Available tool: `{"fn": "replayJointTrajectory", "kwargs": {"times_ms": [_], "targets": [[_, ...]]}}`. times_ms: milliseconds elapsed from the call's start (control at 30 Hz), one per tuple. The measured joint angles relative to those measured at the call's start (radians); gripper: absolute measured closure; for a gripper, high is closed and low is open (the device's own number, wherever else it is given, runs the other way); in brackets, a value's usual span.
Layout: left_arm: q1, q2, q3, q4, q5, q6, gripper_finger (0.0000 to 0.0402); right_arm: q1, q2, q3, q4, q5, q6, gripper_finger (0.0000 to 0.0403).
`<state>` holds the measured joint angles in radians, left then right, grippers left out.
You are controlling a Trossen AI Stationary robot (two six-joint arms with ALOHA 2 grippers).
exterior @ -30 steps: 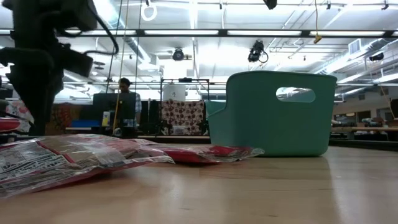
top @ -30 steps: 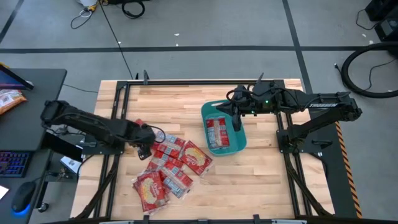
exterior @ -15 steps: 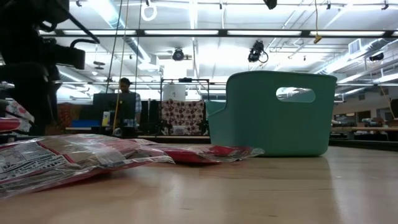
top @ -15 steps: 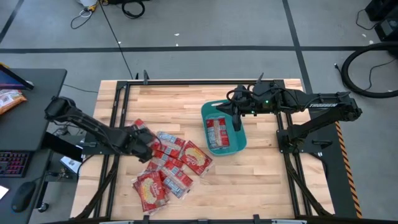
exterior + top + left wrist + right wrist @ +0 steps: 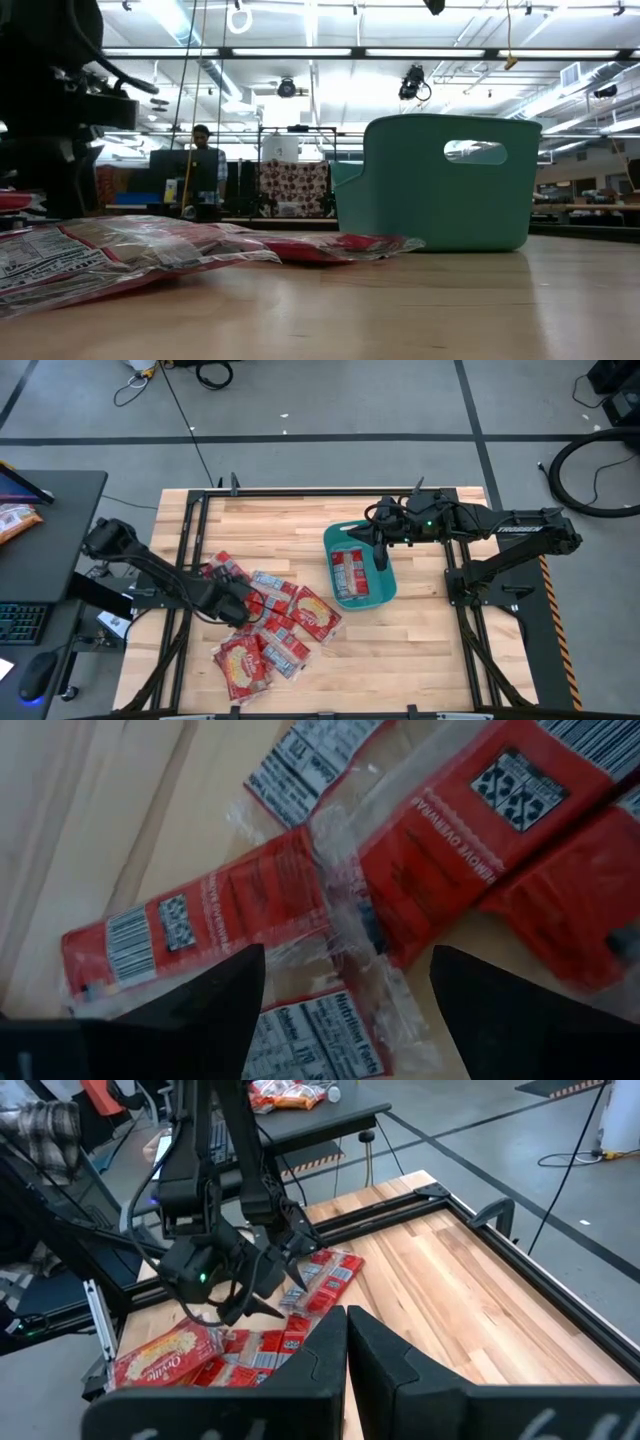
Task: Sort popcorn bags into baskets
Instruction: Put the red popcorn pack into the green bin
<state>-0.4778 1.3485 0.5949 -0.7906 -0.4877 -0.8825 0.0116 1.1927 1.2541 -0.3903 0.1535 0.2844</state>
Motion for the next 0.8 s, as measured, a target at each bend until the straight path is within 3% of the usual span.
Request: {"fn": "replayJointTrajectory", "kwargs": {"times_ms": [500, 633, 800], "targets": [[0.008, 0.140, 0.006, -0.003, 0.007, 0.025, 0.0122, -0.001, 0.000, 0.000, 0.000, 0.003, 0.000, 0.0385], [0.008, 0.141, 0.004, 0.000, 0.026, 0.022, 0.0160, -0.001, 0.000, 0.000, 0.000, 0.003, 0.000, 0.0385], [0.009, 0.144, 0.002, -0.002, 0.054, 0.030, 0.0244, -0.001, 0.000, 0.000, 0.000, 0.002, 0.000, 0.0385]]}}
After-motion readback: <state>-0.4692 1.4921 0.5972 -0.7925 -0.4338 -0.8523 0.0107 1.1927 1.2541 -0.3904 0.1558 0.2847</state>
